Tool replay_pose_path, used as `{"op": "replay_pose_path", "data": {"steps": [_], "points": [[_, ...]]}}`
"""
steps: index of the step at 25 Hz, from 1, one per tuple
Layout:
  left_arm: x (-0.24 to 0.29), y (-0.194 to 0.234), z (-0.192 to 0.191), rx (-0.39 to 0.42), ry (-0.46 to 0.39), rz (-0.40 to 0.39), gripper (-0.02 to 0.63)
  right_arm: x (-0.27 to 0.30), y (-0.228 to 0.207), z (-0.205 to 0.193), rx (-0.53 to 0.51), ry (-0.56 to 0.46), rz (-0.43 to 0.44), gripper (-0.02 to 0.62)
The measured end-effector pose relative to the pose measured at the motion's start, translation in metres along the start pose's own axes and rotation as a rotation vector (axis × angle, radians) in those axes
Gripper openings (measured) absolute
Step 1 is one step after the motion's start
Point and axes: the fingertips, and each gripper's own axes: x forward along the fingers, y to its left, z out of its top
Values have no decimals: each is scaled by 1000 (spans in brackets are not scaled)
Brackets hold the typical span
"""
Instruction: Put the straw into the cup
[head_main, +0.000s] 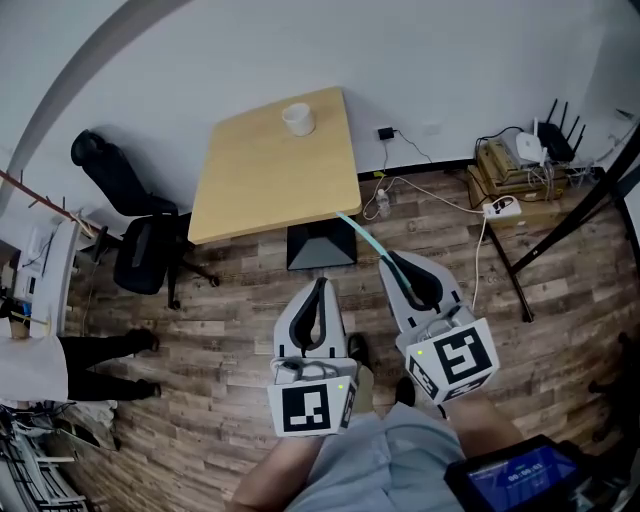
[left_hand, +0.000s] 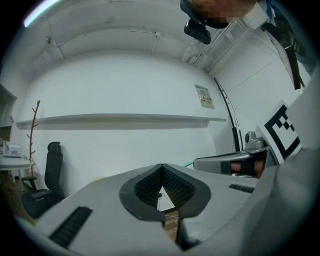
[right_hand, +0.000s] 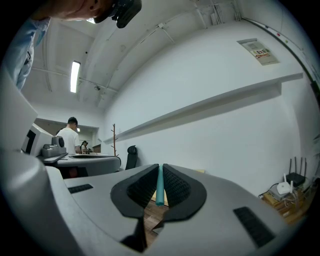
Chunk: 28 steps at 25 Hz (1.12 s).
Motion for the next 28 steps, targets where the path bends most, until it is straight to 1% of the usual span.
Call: {"op": "replay_pose_path", "data": {"steps": [5,9,14,18,22,28], "points": [[44,40,-7,-30,-8,-12,-3,56,-8,0,-28,12,-11,25],[79,77,-3,-49,-30,-23,-3,104,-11,8,-58,14,-26,25],[115,123,15,-58,-95,-32,-3,158,-9,27,-98,-11,-39,25],[136,154,25,-59,-138,-55,-3,192,-6,40,-123,-45,-67,25],[152,175,23,-36,-126,-79,-3,215,-5,45,-133,-54,-85,25],[174,186,13,-48,-98,-101,-3,237,-19,40,-115,-34,-116,25]]}}
